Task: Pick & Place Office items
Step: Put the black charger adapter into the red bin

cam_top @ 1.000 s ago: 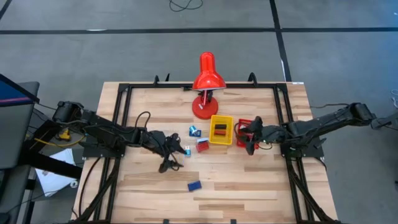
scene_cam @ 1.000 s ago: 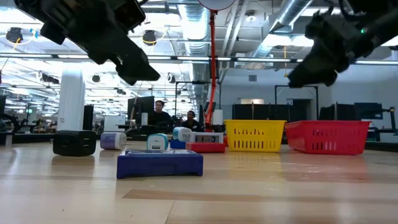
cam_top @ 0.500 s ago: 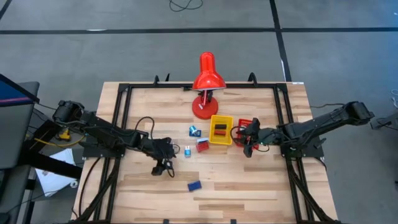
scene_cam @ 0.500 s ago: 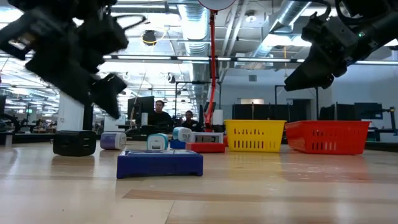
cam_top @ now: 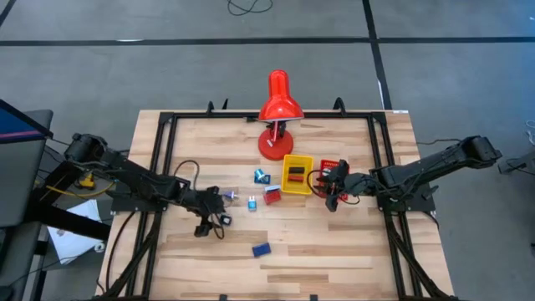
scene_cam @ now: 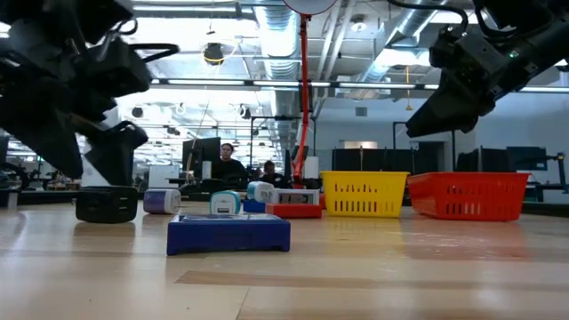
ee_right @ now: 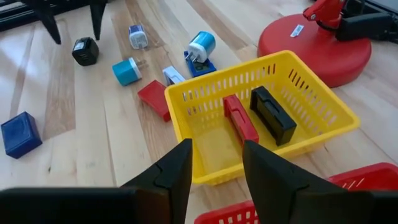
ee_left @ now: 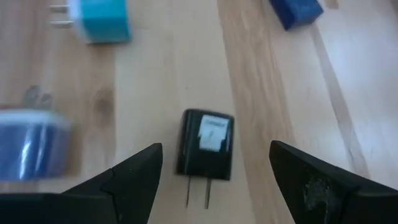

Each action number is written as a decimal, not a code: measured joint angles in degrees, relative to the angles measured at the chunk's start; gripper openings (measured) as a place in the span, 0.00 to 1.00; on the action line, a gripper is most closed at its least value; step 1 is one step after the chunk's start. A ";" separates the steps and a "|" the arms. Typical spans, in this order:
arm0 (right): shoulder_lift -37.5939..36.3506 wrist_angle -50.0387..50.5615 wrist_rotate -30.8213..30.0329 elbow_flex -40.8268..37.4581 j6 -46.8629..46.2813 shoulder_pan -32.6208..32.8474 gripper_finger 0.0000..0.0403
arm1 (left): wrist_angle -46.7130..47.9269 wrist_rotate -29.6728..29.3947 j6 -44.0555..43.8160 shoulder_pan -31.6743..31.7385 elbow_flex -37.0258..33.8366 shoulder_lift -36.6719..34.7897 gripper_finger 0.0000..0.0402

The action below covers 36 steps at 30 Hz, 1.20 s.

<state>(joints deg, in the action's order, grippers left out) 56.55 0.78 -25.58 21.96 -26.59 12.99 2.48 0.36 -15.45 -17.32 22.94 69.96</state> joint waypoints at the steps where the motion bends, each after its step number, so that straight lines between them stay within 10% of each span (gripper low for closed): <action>1: 0.00 -0.09 0.00 0.00 0.00 0.00 0.33 | -1.90 -0.78 -0.68 0.00 -1.88 -1.48 0.73; 17: -0.02 -0.83 -0.02 0.00 0.00 -3.50 0.33 | -27.65 -10.27 0.12 -6.70 -18.95 -8.32 0.71; 36: -0.02 -1.29 -0.01 0.00 0.00 -4.55 0.33 | -43.32 -16.62 -2.57 -9.81 -18.97 10.40 0.58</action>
<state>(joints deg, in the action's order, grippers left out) 56.53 -0.51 -25.60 21.96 -26.59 8.45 -40.84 -16.26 -18.01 -27.13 3.97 80.36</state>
